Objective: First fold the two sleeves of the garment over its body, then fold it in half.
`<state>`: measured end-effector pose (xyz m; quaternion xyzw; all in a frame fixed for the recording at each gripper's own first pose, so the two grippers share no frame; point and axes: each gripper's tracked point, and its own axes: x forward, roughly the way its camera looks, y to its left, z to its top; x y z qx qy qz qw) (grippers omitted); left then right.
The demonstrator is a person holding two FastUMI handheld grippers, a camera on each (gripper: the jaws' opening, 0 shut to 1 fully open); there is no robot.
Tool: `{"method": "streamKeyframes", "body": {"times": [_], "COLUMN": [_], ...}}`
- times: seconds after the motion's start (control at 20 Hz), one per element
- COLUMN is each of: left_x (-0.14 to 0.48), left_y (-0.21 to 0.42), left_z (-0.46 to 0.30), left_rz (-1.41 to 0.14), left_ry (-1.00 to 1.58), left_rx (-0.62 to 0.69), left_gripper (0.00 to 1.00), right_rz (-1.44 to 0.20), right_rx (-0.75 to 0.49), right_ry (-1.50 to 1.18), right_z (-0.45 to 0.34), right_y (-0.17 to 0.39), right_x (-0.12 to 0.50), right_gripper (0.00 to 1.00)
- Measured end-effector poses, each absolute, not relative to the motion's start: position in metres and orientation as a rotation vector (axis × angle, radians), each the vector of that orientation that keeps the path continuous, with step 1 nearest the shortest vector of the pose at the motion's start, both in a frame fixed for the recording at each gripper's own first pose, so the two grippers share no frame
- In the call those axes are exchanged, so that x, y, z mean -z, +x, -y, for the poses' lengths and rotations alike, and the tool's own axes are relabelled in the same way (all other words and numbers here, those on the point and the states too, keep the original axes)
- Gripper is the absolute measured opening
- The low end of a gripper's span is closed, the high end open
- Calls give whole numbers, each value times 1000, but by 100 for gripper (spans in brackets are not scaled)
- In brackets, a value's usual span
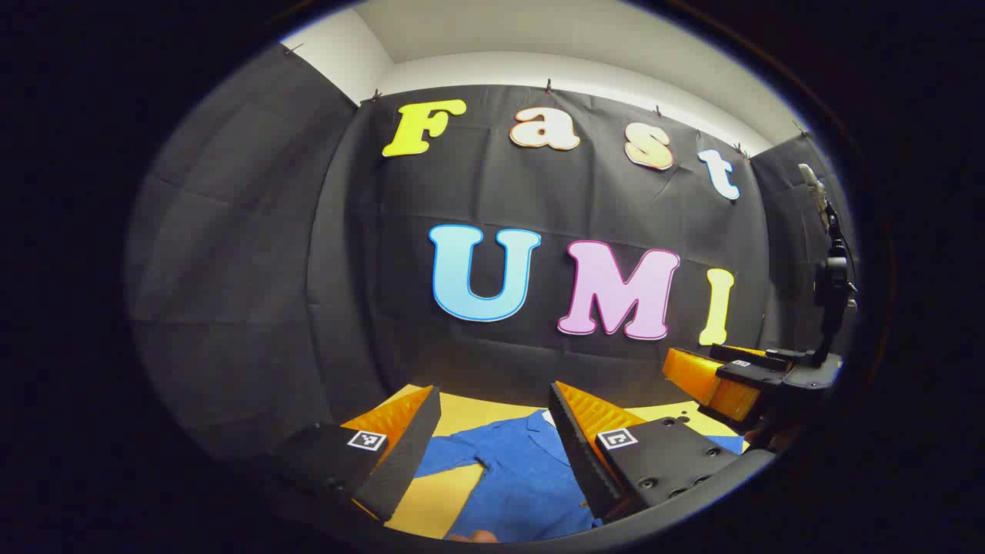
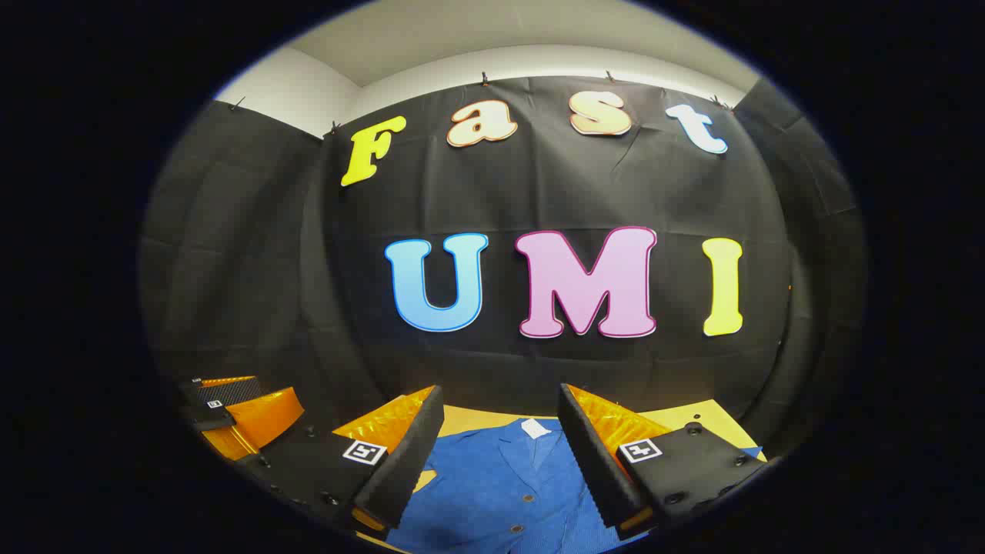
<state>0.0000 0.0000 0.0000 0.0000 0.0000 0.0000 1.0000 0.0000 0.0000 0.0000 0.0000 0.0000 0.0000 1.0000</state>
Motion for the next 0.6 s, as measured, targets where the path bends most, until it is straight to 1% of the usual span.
{"method": "streamKeyframes", "body": {"times": [0.35,0.6], "left_x": [-4,-4], "left_y": [8,9], "left_z": [16,14], "left_rz": [13,23], "left_ry": [32,47], "left_rx": [74,114], "left_gripper": [82,82], "right_rz": [41,54], "right_rx": [87,161], "right_ry": [-49,-50], "right_z": [21,32], "right_y": [-13,-27], "right_x": [-12,-18], "right_gripper": [94,94]}}
